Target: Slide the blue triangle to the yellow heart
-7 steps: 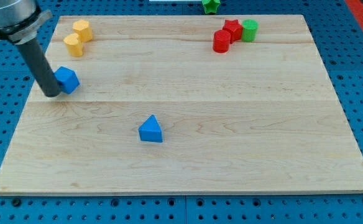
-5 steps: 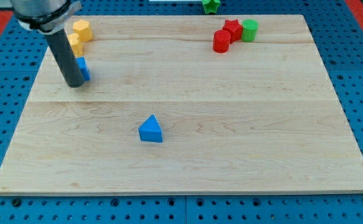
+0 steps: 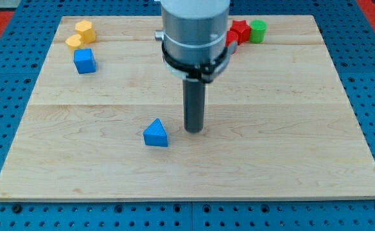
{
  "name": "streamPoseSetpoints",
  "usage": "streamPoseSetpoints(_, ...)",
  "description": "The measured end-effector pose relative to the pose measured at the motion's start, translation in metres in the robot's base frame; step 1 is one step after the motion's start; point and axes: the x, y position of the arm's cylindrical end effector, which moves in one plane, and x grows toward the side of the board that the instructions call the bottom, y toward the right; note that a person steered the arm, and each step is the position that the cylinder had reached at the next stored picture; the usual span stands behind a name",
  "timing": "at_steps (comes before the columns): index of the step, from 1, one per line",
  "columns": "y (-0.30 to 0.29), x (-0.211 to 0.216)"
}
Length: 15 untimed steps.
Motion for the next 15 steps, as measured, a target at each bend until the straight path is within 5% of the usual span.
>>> streamPoseSetpoints(1,-0.064,0.014)
streamPoseSetpoints(4,-0.163,-0.03)
streamPoseSetpoints(6,-0.196,0.002)
streamPoseSetpoints(8,-0.239,-0.049)
streamPoseSetpoints(15,-0.222,-0.159)
